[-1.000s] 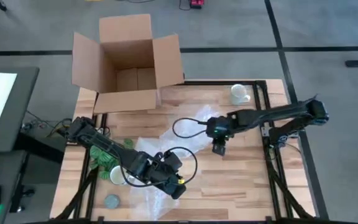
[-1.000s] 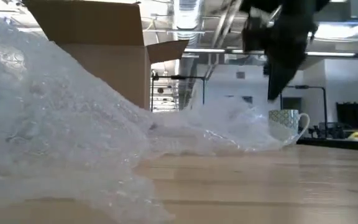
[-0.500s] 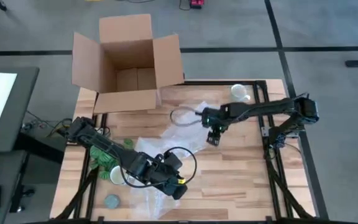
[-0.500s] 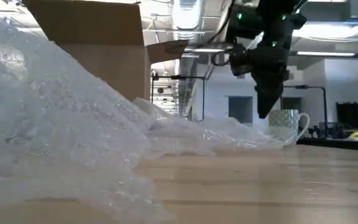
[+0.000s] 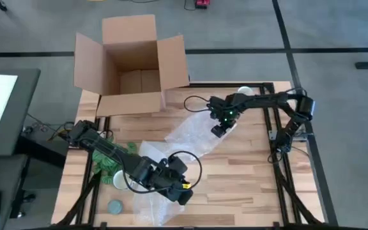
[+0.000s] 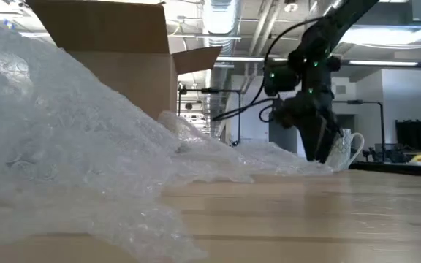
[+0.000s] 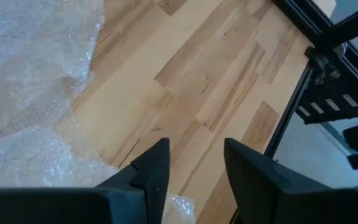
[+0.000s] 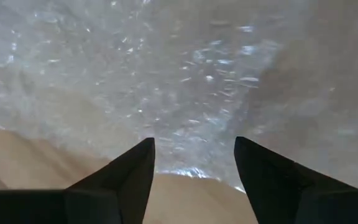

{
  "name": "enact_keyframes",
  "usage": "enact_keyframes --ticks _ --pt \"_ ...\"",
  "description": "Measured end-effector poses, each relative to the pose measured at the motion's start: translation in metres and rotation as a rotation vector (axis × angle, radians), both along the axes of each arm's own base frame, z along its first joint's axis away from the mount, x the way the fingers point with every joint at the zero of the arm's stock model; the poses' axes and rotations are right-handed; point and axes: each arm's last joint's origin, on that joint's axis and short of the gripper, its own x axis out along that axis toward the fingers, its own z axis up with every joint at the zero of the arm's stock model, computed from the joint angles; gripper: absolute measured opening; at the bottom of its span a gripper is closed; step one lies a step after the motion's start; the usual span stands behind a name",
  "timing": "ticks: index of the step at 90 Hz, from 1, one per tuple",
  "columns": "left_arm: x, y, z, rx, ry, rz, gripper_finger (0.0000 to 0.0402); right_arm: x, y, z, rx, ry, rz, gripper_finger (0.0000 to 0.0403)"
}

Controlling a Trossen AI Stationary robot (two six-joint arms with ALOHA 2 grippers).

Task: Wrap mug
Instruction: Prepare the bubble wrap

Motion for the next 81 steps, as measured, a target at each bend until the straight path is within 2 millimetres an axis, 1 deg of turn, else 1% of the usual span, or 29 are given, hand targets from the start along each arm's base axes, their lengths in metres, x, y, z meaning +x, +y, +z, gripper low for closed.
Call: enact_keyframes --ticks 11,23,38,55,70,75,81 --pt "0.0 0.0 0.0 0.0 -0.001 0.003 0.0132 0.004 0.004 -0.004 0.018 -0.015 0.033 0.0179" --pt "0.0 0.0 0.0 0.005 -0.003 0.007 0.0132 0.006 0.009 -0.001 0.011 -0.031 0.051 0.0137" --pt "0.0 0.0 0.0 0.012 -0.004 0.002 0.0132 0.007 0.011 0.01 -0.006 -0.061 0.077 0.0079" --pt "0.0 0.0 0.0 0.022 -0.005 0.001 0.0132 0.006 0.011 0.029 -0.033 -0.112 0.101 0.0011" --pt "0.0 0.001 0.0 0.024 -0.006 0.002 0.0132 -0.001 0.016 0.053 -0.047 -0.142 0.113 0.0001" --pt "0.0 0.001 0.0 0.024 -0.006 0.002 0.0132 -0.006 0.022 0.063 -0.051 -0.148 0.123 0.0001" --pt "0.0 0.001 0.0 0.025 -0.006 0.002 0.0132 -0.013 0.033 0.075 -0.041 -0.145 0.14 0.0"
